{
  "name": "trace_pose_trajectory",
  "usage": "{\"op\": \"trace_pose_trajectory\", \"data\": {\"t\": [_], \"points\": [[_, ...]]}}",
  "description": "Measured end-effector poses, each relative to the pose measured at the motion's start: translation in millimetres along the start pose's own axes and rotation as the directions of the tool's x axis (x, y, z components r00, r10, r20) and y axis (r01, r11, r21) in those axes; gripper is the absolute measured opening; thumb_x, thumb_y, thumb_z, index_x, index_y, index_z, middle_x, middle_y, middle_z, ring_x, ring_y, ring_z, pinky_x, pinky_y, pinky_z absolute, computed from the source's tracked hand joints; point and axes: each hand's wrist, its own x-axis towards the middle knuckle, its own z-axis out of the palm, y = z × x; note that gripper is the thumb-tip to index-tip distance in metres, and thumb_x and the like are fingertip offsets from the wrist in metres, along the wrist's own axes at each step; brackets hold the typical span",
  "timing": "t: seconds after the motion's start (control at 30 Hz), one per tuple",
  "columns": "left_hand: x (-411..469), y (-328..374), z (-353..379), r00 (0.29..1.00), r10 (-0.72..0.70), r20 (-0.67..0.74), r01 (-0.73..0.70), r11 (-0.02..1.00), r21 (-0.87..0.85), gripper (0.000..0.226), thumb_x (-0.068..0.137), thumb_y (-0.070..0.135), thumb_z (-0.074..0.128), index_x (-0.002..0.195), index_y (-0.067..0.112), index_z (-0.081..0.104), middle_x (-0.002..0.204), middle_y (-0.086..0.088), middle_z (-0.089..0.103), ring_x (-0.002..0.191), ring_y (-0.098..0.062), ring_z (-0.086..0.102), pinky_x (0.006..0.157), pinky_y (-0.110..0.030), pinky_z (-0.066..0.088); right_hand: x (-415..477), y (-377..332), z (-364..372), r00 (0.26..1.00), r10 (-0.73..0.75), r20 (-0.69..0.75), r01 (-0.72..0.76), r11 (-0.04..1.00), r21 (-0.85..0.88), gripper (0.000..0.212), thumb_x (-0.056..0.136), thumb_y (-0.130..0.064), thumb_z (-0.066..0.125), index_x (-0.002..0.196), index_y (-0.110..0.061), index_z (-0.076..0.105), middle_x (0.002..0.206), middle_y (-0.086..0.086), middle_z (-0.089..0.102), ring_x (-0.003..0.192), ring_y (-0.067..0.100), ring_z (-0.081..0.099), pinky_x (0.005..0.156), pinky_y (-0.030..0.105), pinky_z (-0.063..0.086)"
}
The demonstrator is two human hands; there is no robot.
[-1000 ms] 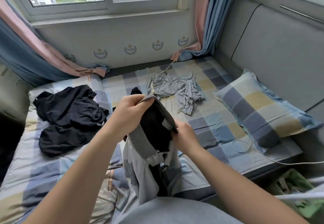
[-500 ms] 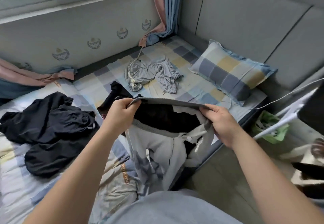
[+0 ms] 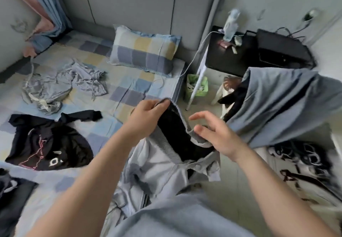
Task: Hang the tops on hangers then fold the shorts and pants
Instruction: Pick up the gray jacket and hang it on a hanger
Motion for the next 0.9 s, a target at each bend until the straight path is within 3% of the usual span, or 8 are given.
{"op": "trace_pose_trajectory", "data": {"t": [0.1,0.17,0.23,0.33,0.4,0.57,0.7,0.9], "points": [[10.5,16.0,48.9,0.978,0.066,0.199,-0.069,0.998,0.007,0.046,0.098,0.045,0.056,0.092,0.001,0.066,0.075,-0.004,0.058,0.071,-0.014,0.055,0.072,-0.031,0.042,-26.4,0.9,-27.1,0.989,0.145,0.017,-0.141,0.981,-0.133,0.049,0.072,-0.055,0.078,0.115,-0.035,0.065,0.108,-0.009,0.074,0.100,0.004,0.069,0.087,0.025,0.055],[16.3,26.1,83.6,0.934,0.092,0.345,-0.101,0.995,0.009,0.048,0.101,0.041,0.054,0.094,-0.005,0.064,0.079,-0.007,0.057,0.075,-0.016,0.053,0.074,-0.033,0.042,-40.2,10.7,-45.6,0.978,0.154,-0.143,-0.191,0.937,-0.293,0.024,0.085,-0.042,0.073,0.099,-0.022,0.069,0.092,-0.007,0.074,0.089,0.013,0.070,0.083,0.036,0.056],[22.5,32.4,116.9,0.892,0.110,0.438,-0.146,0.988,0.049,0.046,0.102,0.038,0.053,0.086,-0.004,0.062,0.073,-0.003,0.055,0.071,-0.013,0.052,0.069,-0.028,0.042,-54.5,28.1,-67.0,0.942,0.130,-0.309,-0.248,0.891,-0.381,0.029,0.097,-0.032,0.062,0.085,-0.006,0.061,0.081,0.007,0.063,0.080,0.023,0.063,0.077,0.036,0.049],[37.3,36.5,168.8,0.845,0.146,0.514,-0.254,0.956,0.146,0.030,0.098,0.027,0.062,0.072,0.014,0.061,0.056,0.016,0.046,0.053,-0.003,0.042,0.053,-0.014,0.035,-86.8,55.6,-107.0,0.882,0.110,-0.458,-0.236,0.945,-0.226,0.028,0.103,-0.025,0.050,0.085,-0.003,0.055,0.069,0.000,0.046,0.059,0.012,0.044,0.057,0.027,0.033],[50.3,35.3,205.5,0.804,0.144,0.577,-0.357,0.892,0.276,0.017,0.092,0.017,0.069,0.077,0.023,0.063,0.059,0.017,0.053,0.056,-0.001,0.048,0.057,-0.015,0.039,-108.0,72.6,-139.1,0.824,0.136,-0.549,-0.210,0.975,-0.074,0.025,0.103,-0.022,0.049,0.079,-0.016,0.054,0.061,-0.011,0.041,0.054,0.005,0.038,0.052,0.023,0.028],[70.0,21.1,315.1,0.795,0.067,0.604,-0.457,0.720,0.523,0.022,0.088,0.001,0.058,0.086,0.022,0.064,0.083,0.007,0.062,0.083,-0.018,0.057,0.071,-0.025,0.038,-145.5,109.5,-218.7,0.718,0.197,-0.667,-0.068,0.975,0.214,0.023,0.085,-0.033,0.058,0.085,-0.013,0.067,0.079,0.005,0.068,0.078,0.012,0.061,0.074,0.032,0.047],[86.6,34.9,401.2,0.793,0.085,0.604,-0.449,0.751,0.483,0.023,0.088,-0.001,0.054,0.094,0.018,0.064,0.080,0.004,0.067,0.078,-0.019,0.060,0.066,-0.029,0.040,-184.2,141.7,-291.2,0.669,0.280,-0.688,-0.007,0.929,0.371,0.011,0.081,-0.025,0.066,0.081,-0.020,0.076,0.081,0.010,0.072,0.079,0.018,0.068,0.078,0.034,0.053],[110.1,85.7,510.7,0.813,0.161,0.559,-0.397,0.857,0.330,0.024,0.099,0.008,0.046,0.084,0.023,0.056,0.071,0.003,0.056,0.063,-0.015,0.048,0.057,-0.030,0.038,-253.3,180.9,-397.0,0.592,0.297,-0.749,-0.147,0.954,0.262,0.018,0.076,-0.016,0.077,0.093,-0.022,0.075,0.090,0.004,0.075,0.084,0.018,0.069,0.079,0.031,0.051]]}}
